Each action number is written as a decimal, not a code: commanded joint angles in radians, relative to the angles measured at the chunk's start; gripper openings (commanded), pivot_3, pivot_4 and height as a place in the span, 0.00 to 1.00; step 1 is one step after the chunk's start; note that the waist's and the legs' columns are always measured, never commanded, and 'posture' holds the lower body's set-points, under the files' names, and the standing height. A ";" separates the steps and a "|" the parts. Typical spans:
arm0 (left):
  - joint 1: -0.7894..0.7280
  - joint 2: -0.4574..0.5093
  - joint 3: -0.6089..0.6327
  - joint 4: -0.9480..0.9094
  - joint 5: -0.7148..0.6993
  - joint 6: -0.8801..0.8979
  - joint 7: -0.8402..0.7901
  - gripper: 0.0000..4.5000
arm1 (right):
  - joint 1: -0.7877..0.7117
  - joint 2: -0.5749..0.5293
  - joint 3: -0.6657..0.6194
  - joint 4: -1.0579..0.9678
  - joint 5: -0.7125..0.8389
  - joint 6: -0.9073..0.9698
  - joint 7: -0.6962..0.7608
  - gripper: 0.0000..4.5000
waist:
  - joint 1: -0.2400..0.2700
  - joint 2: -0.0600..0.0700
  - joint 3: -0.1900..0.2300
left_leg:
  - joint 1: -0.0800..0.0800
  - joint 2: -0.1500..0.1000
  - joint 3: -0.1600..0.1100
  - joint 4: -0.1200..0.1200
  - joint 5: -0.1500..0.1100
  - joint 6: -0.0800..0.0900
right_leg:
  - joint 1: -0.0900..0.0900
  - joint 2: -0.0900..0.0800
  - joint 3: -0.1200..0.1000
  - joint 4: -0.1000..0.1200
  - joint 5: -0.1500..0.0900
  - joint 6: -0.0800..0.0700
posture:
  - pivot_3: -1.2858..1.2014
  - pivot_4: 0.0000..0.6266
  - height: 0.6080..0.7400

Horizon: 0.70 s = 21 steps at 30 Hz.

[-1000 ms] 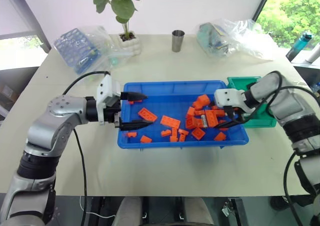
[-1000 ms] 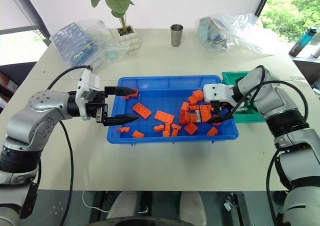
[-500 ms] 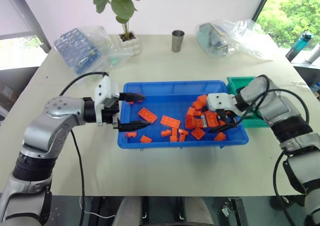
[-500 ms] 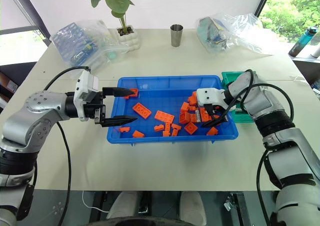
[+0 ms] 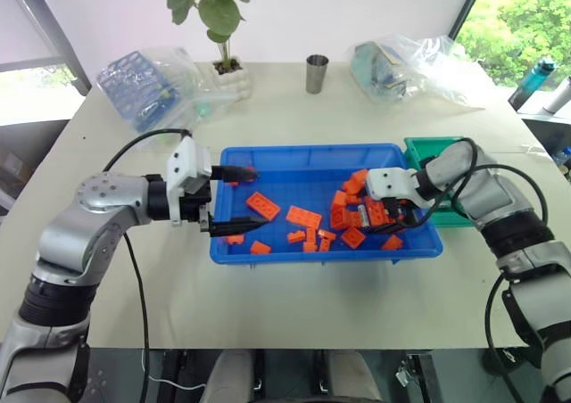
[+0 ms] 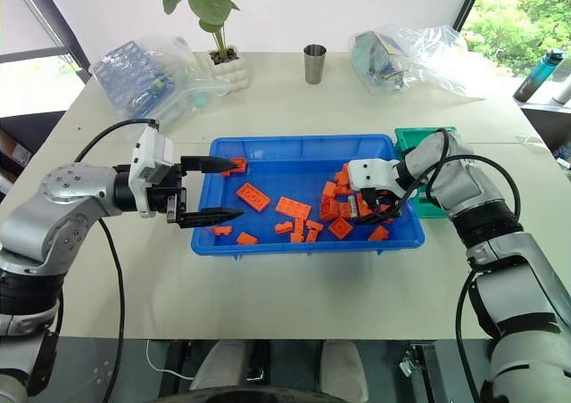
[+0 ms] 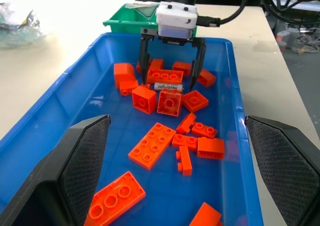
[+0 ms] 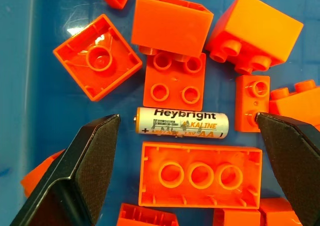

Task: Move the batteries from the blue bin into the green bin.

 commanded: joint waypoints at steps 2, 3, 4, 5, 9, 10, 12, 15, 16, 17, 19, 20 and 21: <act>-0.010 0.003 0.028 -0.022 -0.011 -0.019 0.001 1.00 | -0.009 0.003 -0.016 -0.010 -0.005 0.016 0.004 0.99 | 0.000 0.000 0.000 | 0.000 0.000 0.000 0.000 0.000 0.000 | 0.000 0.000 0.000 0.000 0.000 0.000 | 0.52 0.24 0.82; -0.011 0.002 0.027 -0.018 -0.010 -0.022 0.001 1.00 | -0.009 -0.005 -0.024 -0.037 0.007 0.032 0.019 0.99 | 0.000 0.000 0.000 | 0.000 0.000 0.000 0.000 0.000 0.000 | 0.000 0.000 0.000 0.000 0.000 0.000 | 0.52 0.24 0.82; -0.011 0.002 0.027 -0.015 -0.009 -0.024 -0.001 1.00 | -0.009 -0.014 -0.033 -0.067 0.021 0.049 0.033 0.99 | 0.001 0.000 0.000 | 0.000 0.000 0.000 0.000 0.000 0.000 | 0.000 0.000 0.000 0.000 0.000 0.000 | 0.52 0.24 0.82; -0.010 0.002 0.027 -0.013 -0.008 -0.027 -0.003 1.00 | -0.008 -0.021 -0.043 -0.096 0.032 0.066 0.043 0.99 | 0.001 0.000 0.000 | 0.000 0.000 0.000 0.000 0.000 0.000 | 0.000 0.000 0.000 0.000 0.000 0.000 | 0.52 0.24 0.82; -0.012 -0.002 0.023 -0.007 -0.005 -0.034 -0.004 1.00 | 0.004 -0.044 -0.066 -0.172 0.051 0.111 0.058 0.99 | 0.001 0.001 0.001 | 0.000 0.000 0.000 0.000 0.000 0.000 | 0.000 0.000 0.000 0.000 0.000 0.000 | 0.52 0.24 0.82; -0.011 -0.003 0.021 -0.007 -0.005 -0.035 -0.003 1.00 | 0.010 -0.050 -0.069 -0.183 0.054 0.117 0.058 0.99 | 0.001 0.001 0.001 | 0.000 0.000 -0.001 0.000 0.000 0.000 | 0.000 0.000 0.000 0.000 0.000 0.000 | 0.52 0.24 0.82; -0.012 -0.004 0.020 -0.012 -0.009 -0.033 -0.001 1.00 | 0.021 -0.058 -0.077 -0.202 0.059 0.127 0.053 0.99 | 0.002 0.001 0.001 | 0.000 0.000 -0.001 0.000 0.000 0.000 | 0.000 0.000 0.000 0.000 0.000 0.000 | 0.52 0.24 0.82; -0.016 0.001 0.024 -0.032 -0.021 -0.016 0.005 1.00 | 0.045 -0.081 -0.094 -0.226 0.067 0.151 0.051 0.99 | 0.003 0.001 0.001 | 0.000 0.000 -0.001 0.000 0.000 0.000 | 0.000 0.000 0.000 0.000 0.000 0.000 | 0.52 0.24 0.82; -0.017 0.002 0.026 -0.037 -0.024 -0.012 0.006 1.00 | 0.058 -0.089 -0.098 -0.233 0.069 0.153 0.054 0.99 | 0.003 0.001 0.001 | -0.001 0.000 0.000 0.000 0.000 0.000 | 0.000 0.000 0.000 0.000 0.000 0.000 | 0.52 0.24 0.82; -0.017 0.003 0.027 -0.040 -0.026 -0.009 0.007 1.00 | 0.067 -0.095 -0.100 -0.238 0.070 0.154 0.055 0.99 | 0.002 0.001 0.001 | -0.001 0.000 0.000 0.000 0.000 0.000 | 0.000 0.000 0.000 0.000 0.000 0.000 | 0.52 0.24 0.82; -0.037 0.000 0.020 -0.028 -0.023 -0.004 0.007 1.00 | 0.083 -0.095 -0.103 -0.242 0.075 0.165 0.052 0.99 | 0.002 0.001 0.001 | -0.001 0.000 -0.001 0.000 0.000 0.000 | 0.000 0.000 0.000 0.000 0.000 0.000 | 0.52 0.24 0.82; -0.046 -0.002 0.017 -0.023 -0.022 -0.002 0.007 1.00 | 0.086 -0.092 -0.104 -0.239 0.078 0.175 0.048 0.99 | 0.001 0.001 0.001 | -0.001 0.000 -0.001 0.000 0.000 0.000 | 0.000 0.000 0.000 0.000 0.000 0.000 | 0.52 0.24 0.82; -0.054 -0.004 0.014 -0.020 -0.022 0.001 0.008 1.00 | 0.086 -0.087 -0.104 -0.235 0.082 0.184 0.046 0.99 | 0.001 0.001 0.001 | -0.001 0.000 0.000 0.000 0.000 0.000 | 0.000 0.000 0.000 0.000 0.000 0.000 | 0.52 0.24 0.82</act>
